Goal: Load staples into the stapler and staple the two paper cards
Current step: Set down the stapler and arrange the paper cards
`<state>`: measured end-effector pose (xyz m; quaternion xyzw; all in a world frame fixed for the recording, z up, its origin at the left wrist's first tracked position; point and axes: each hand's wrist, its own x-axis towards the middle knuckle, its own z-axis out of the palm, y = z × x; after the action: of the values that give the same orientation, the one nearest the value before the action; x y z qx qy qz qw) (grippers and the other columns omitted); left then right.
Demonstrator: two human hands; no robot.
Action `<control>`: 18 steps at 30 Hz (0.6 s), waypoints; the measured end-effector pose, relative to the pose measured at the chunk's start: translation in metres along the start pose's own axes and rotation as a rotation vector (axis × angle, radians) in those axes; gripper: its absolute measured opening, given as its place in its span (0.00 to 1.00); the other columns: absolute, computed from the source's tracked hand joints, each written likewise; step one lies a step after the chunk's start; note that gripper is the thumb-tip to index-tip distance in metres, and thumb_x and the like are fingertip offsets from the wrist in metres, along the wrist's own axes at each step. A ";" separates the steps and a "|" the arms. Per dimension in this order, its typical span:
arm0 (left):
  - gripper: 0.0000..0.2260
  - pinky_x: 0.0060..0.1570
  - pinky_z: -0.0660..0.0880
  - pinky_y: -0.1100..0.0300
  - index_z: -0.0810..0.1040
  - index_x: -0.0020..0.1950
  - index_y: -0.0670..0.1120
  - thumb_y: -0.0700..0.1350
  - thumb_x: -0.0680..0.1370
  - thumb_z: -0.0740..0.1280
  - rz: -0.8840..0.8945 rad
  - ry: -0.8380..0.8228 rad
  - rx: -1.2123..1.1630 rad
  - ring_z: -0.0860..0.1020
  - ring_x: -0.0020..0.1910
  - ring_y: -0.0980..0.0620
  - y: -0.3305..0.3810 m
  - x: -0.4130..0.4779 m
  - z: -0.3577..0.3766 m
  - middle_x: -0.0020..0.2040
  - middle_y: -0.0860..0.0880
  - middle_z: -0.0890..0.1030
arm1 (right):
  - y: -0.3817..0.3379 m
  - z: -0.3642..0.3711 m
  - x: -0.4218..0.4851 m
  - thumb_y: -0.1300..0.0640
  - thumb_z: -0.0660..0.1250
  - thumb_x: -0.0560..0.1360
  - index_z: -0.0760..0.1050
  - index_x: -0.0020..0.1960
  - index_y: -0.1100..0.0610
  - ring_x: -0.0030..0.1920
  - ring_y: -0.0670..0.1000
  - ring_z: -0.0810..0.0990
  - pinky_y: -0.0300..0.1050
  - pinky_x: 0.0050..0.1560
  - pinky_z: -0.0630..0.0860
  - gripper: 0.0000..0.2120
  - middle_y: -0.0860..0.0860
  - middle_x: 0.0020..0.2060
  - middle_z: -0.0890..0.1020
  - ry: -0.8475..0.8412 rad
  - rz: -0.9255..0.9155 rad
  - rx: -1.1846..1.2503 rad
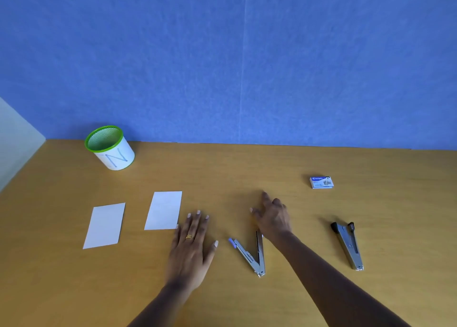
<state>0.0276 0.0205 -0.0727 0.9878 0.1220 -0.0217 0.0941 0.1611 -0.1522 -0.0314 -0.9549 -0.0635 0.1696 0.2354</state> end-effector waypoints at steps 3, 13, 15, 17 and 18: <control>0.29 0.71 0.48 0.57 0.66 0.72 0.47 0.61 0.80 0.42 0.004 0.009 0.007 0.58 0.73 0.52 -0.001 0.000 0.001 0.73 0.49 0.67 | -0.013 0.000 0.009 0.41 0.56 0.78 0.47 0.76 0.52 0.65 0.56 0.65 0.49 0.59 0.70 0.33 0.55 0.65 0.66 -0.028 -0.002 -0.118; 0.29 0.71 0.49 0.57 0.66 0.72 0.46 0.61 0.80 0.43 0.025 0.038 -0.001 0.60 0.72 0.50 0.000 -0.001 0.000 0.72 0.47 0.68 | -0.033 0.006 0.016 0.38 0.55 0.76 0.47 0.75 0.42 0.65 0.56 0.64 0.52 0.60 0.70 0.31 0.56 0.67 0.62 -0.191 -0.378 -0.382; 0.29 0.71 0.49 0.57 0.65 0.72 0.47 0.61 0.80 0.42 0.021 0.035 0.001 0.59 0.73 0.50 -0.001 -0.001 0.001 0.73 0.48 0.67 | -0.030 0.003 0.018 0.37 0.57 0.75 0.48 0.74 0.40 0.66 0.56 0.63 0.53 0.62 0.69 0.31 0.55 0.67 0.61 -0.244 -0.428 -0.390; 0.28 0.71 0.48 0.57 0.64 0.73 0.47 0.61 0.80 0.42 0.014 0.028 0.005 0.59 0.73 0.51 -0.001 -0.002 0.001 0.73 0.48 0.67 | -0.023 -0.001 0.020 0.37 0.59 0.74 0.51 0.73 0.38 0.66 0.55 0.62 0.51 0.63 0.68 0.31 0.54 0.66 0.62 -0.300 -0.459 -0.359; 0.28 0.71 0.48 0.57 0.63 0.73 0.48 0.61 0.80 0.42 0.010 0.029 0.007 0.59 0.73 0.51 -0.001 -0.003 0.001 0.73 0.48 0.67 | -0.019 -0.003 0.022 0.38 0.61 0.74 0.52 0.73 0.37 0.66 0.54 0.62 0.50 0.64 0.67 0.31 0.54 0.65 0.63 -0.324 -0.468 -0.327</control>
<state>0.0247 0.0209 -0.0737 0.9890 0.1181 -0.0076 0.0890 0.1817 -0.1321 -0.0258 -0.9002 -0.3440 0.2482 0.0986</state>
